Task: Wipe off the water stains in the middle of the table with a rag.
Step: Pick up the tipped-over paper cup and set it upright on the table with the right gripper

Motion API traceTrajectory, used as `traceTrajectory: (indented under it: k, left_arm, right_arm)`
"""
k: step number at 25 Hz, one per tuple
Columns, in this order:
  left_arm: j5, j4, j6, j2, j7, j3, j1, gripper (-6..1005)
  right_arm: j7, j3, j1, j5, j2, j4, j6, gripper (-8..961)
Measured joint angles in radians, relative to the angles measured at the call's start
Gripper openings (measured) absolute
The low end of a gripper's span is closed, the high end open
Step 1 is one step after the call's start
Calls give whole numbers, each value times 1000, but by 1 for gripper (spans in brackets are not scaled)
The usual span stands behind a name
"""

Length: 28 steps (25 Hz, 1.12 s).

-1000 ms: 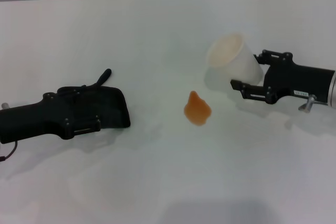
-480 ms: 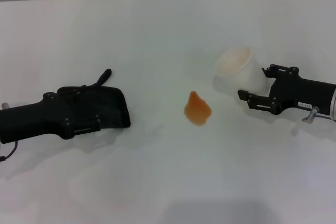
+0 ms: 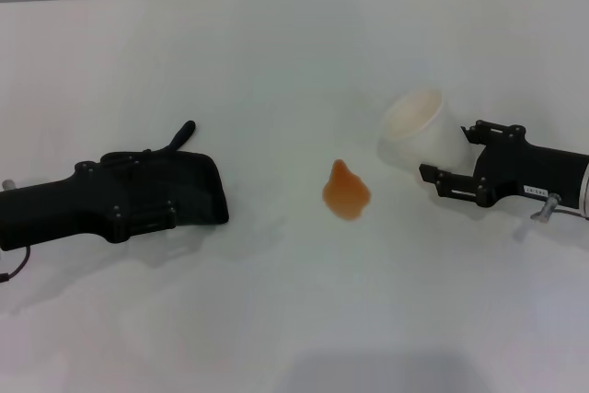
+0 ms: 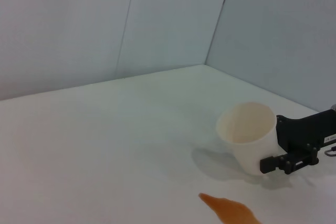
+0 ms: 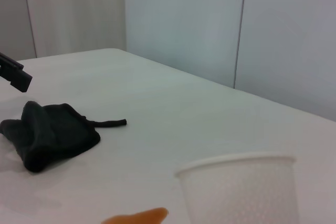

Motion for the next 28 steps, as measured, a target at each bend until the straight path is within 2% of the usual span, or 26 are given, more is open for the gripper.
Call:
traceTrajectory:
  k: [28]
  left_arm:
    - [2, 3, 0, 2, 0, 0, 0, 756]
  right_arm:
    - [8, 1, -19, 1, -6, 11, 10, 721]
